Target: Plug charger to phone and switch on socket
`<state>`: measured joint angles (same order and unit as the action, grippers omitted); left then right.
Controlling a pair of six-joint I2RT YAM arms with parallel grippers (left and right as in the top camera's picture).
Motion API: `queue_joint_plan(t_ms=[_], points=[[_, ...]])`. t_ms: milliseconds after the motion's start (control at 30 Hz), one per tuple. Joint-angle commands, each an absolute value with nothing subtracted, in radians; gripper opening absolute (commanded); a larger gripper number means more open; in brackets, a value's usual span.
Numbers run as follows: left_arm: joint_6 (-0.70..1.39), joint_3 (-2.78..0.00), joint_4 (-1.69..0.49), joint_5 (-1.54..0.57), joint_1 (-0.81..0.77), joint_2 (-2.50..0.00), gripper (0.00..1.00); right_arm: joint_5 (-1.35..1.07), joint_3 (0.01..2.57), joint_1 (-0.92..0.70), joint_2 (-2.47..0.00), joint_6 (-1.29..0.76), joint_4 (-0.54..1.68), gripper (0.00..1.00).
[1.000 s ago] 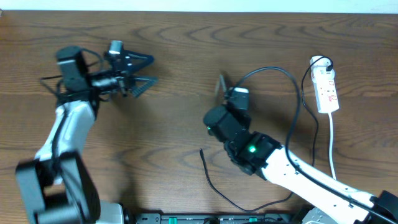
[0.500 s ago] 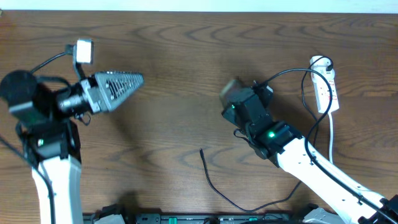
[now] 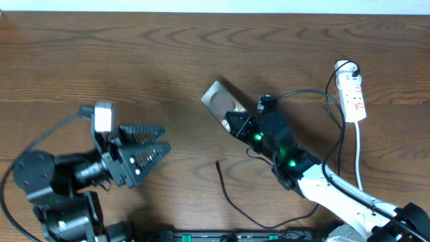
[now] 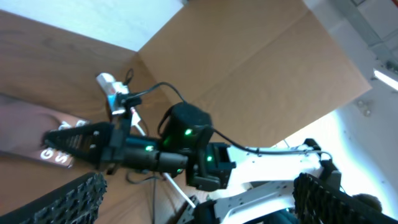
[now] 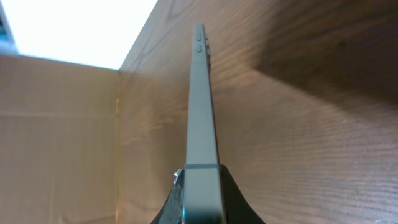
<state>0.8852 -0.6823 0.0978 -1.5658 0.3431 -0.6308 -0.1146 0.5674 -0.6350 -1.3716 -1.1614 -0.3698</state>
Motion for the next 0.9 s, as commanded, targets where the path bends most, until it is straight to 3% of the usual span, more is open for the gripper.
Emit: queue_joint_plan(t_ms=[0,167,367,733,867], points=[[0.849,-0.555,0.094,-1.551,0.376,-0.567,0.98,-0.188,0.539,-0.615,-1.347,-1.144,-0.467,0.01],[0.850,-0.390,0.067,-1.346,0.381,-0.570,0.98,-0.216,0.526,-0.615,-1.347,-1.148,-0.527,0.01],[0.902,-0.331,-0.178,-1.052,0.381,-0.633,0.98,-0.241,0.526,-0.632,-1.349,-1.229,-0.528,0.01],[1.122,-0.331,-0.163,-0.947,0.362,-0.790,0.98,-0.134,0.526,-0.726,-1.401,-1.589,-0.543,0.01],[1.245,-0.331,-0.151,-0.864,0.290,-0.823,0.98,-0.083,0.526,-0.775,-1.412,-1.627,-0.619,0.01]])
